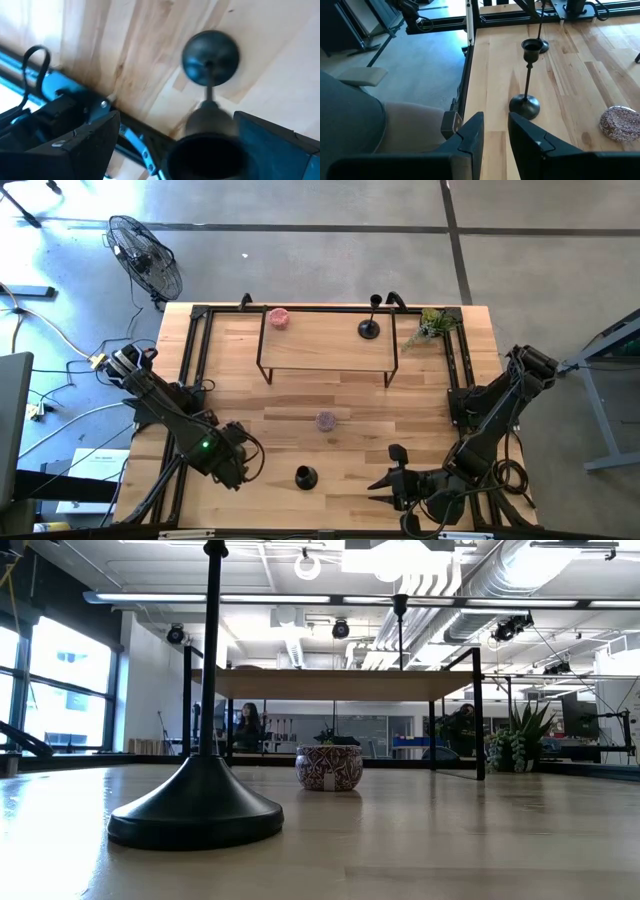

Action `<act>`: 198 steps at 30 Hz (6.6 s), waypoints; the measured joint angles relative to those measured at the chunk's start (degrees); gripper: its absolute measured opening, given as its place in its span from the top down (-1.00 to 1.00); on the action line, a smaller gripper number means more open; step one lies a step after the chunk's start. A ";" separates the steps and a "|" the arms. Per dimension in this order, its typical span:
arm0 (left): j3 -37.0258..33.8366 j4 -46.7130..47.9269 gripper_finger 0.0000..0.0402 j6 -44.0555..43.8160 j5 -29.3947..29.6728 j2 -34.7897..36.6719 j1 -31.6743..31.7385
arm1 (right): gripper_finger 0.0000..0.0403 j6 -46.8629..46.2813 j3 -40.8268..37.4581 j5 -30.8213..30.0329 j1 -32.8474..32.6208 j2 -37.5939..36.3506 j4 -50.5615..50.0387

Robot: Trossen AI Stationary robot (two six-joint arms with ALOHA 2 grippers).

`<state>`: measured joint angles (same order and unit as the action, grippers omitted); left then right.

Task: Pick & Place candle stick holders
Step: Put the left black candle holder on the shelf

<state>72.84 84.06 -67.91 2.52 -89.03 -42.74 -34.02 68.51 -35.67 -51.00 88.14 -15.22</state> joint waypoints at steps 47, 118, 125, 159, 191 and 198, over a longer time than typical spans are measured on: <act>0.00 -5.92 0.49 11.12 2.07 0.00 0.00 | 0.59 0.48 0.00 -0.12 -0.02 0.00 0.00; 35.63 2.01 0.49 44.32 26.65 -1.52 3.09 | 0.23 36.63 0.00 8.82 23.97 5.86 37.17; 35.66 -3.62 0.49 52.32 26.12 -2.43 8.11 | 0.24 35.82 0.00 9.25 26.30 7.13 37.62; 35.65 -20.70 0.49 69.80 23.50 -2.62 11.38 | 0.24 33.42 0.67 13.86 29.72 10.63 37.40; 35.58 -21.53 0.38 68.65 20.00 -3.04 13.46 | 0.98 35.74 32.86 2.51 27.48 25.39 0.93; 35.49 -29.77 -0.18 71.20 21.56 -2.84 13.53 | 0.99 35.87 32.94 0.90 26.13 24.56 0.66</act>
<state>108.33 54.29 3.29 24.09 -91.87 -29.21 1.85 101.45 -34.78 -24.87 112.69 -14.56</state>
